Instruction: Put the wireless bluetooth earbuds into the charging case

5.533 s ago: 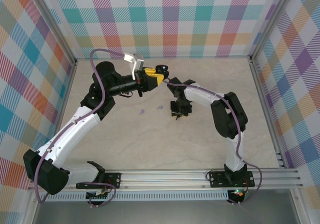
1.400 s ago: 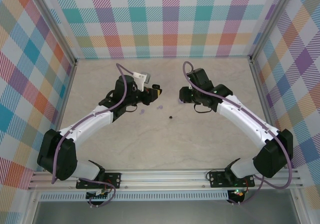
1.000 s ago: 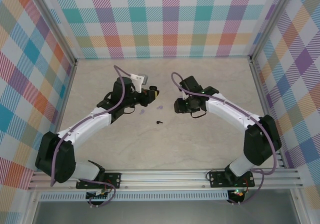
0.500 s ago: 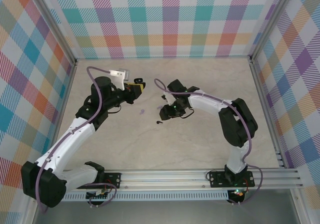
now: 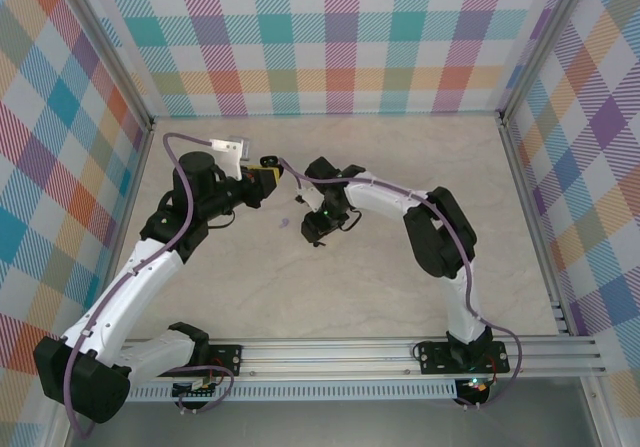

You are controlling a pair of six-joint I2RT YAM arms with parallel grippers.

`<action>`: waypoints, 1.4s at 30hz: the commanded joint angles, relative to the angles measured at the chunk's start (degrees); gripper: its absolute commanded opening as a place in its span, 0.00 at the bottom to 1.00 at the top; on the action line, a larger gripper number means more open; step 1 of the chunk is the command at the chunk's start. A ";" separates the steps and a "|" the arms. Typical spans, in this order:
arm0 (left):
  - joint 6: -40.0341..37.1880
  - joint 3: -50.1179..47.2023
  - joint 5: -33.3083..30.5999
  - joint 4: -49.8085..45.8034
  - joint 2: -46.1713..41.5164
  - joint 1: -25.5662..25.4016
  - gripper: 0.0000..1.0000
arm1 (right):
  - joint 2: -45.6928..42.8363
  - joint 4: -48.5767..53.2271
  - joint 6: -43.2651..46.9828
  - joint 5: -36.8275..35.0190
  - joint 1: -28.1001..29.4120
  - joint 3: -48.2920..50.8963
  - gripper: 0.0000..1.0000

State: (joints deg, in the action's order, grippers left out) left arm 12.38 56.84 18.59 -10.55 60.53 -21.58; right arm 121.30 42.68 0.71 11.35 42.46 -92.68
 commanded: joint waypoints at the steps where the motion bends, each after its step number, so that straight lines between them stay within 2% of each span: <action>1: -1.05 2.13 0.70 0.17 -1.51 0.36 0.10 | 1.48 4.51 3.73 -1.34 1.04 -2.10 0.46; 9: -2.01 2.05 0.05 -1.28 -1.44 0.31 0.10 | 2.76 5.75 6.17 -0.72 2.44 -2.33 0.45; 17: -3.02 1.96 -0.48 -2.46 -1.76 0.32 0.10 | 2.91 5.87 5.35 -4.51 2.90 -1.82 0.42; 20: -3.42 1.92 0.03 -2.90 -1.73 0.31 0.10 | 2.93 5.71 1.81 -7.56 2.68 -1.56 0.37; 28: -4.52 1.89 3.48 -3.89 -0.50 0.32 0.10 | 0.21 3.17 -5.15 -7.91 -0.97 1.82 0.29; 42: -4.77 2.26 7.92 -3.79 1.52 0.31 0.10 | -6.18 5.01 -16.78 -14.47 -7.88 9.81 0.27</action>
State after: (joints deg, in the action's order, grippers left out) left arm 8.10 57.06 24.47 -15.05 61.80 -21.58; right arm 117.89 45.32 -11.49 -0.47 35.35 -84.51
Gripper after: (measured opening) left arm 0.212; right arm 0.274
